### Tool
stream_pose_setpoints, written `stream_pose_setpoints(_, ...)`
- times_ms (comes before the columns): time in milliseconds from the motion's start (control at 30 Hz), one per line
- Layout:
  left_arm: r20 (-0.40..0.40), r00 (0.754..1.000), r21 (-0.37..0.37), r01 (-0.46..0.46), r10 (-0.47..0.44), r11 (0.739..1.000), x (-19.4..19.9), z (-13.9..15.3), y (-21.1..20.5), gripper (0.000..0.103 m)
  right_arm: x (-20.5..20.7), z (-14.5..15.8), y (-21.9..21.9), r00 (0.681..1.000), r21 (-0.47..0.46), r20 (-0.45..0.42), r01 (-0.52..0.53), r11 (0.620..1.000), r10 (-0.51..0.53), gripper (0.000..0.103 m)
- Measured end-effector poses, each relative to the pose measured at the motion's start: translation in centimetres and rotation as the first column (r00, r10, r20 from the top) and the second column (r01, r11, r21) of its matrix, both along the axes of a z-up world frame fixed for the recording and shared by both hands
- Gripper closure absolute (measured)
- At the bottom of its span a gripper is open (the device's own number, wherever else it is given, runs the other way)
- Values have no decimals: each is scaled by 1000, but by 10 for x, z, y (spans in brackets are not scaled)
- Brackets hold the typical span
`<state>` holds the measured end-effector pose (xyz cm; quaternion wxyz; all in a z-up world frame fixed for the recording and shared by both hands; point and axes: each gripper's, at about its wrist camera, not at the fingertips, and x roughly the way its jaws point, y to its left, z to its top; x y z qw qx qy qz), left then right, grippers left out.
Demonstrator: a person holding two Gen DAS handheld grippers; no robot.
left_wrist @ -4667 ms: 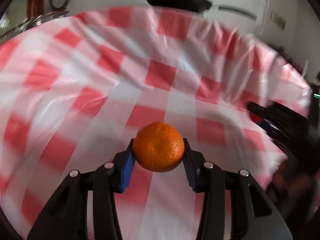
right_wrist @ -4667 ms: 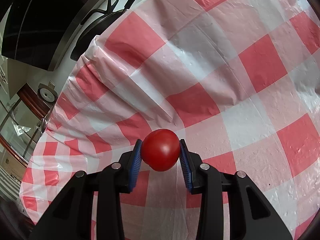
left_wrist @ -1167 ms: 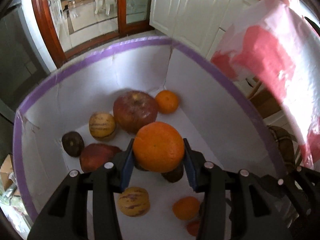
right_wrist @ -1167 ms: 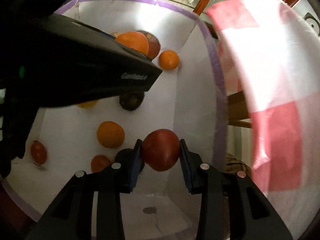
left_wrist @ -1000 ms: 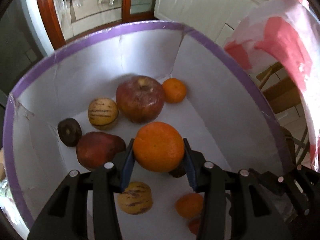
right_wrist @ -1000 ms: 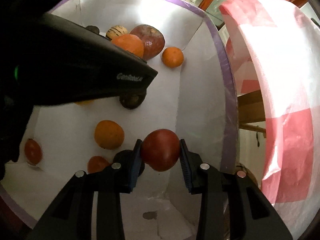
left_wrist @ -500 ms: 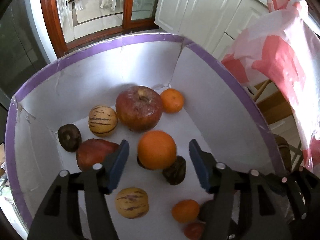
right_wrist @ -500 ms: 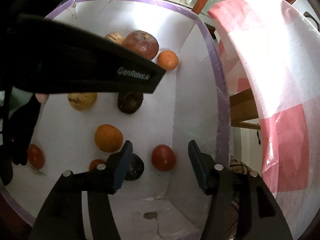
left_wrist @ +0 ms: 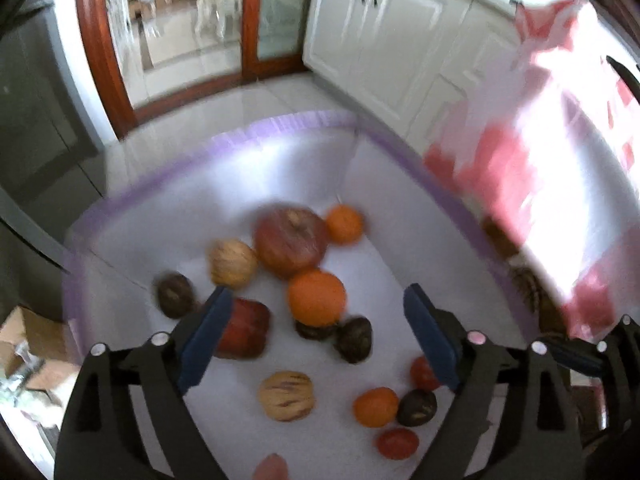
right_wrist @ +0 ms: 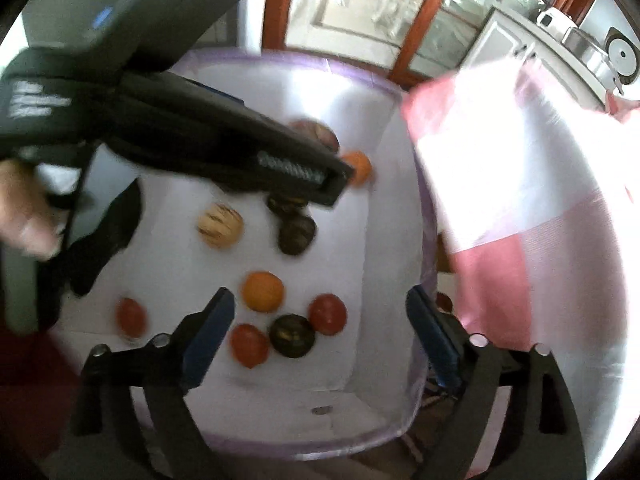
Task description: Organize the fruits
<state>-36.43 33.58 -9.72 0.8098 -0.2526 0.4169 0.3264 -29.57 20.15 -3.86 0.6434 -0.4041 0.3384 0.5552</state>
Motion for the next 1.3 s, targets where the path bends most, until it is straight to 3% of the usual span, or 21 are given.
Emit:
stream_pose_setpoints(67, -5, 999, 109, -45, 46, 993, -14, 31, -1, 4, 1, 16, -6, 998, 19, -63, -3, 1000, 5, 16)
stream_pose_setpoints(133, -12, 996, 177, -81, 84, 981, -23, 52, -7, 1, 4, 27, -13, 993, 41, -121, 10, 999, -5, 16)
stream_pose_setpoints(233, 18, 993, 198, -115, 113, 974, -34, 72, -16, 1, 7, 33, -18, 984, 48, -176, 49, 998, -39, 16)
stream_pose_setpoints(300, 3, 978, 204, -205, 209, 957, -40, 68, -15, 1, 3, 21, -17, 986, 32, -153, 72, 997, -66, 16)
stream_pose_setpoints(367, -51, 964, 166, -251, 263, 954, -42, 58, -8, 1, 1, 20, -20, 989, 17, -114, 101, 995, -98, 16)
stream_pose_setpoints(500, -150, 971, 134, -165, 184, 977, -33, 34, -18, 1, 8, 21, -26, 981, 22, -105, 165, 986, -162, 16)
stream_pose_setpoints(700, -211, 972, 25, -98, 101, 995, -23, 4, -37, 1, 10, 9, -25, 980, -4, -115, 165, 986, -164, 16)
stream_pose_setpoints(1300, -207, 973, -68, -117, 100, 991, -24, -14, -31, 1, 12, -14, -15, 977, -59, -114, 177, 982, -183, 16)
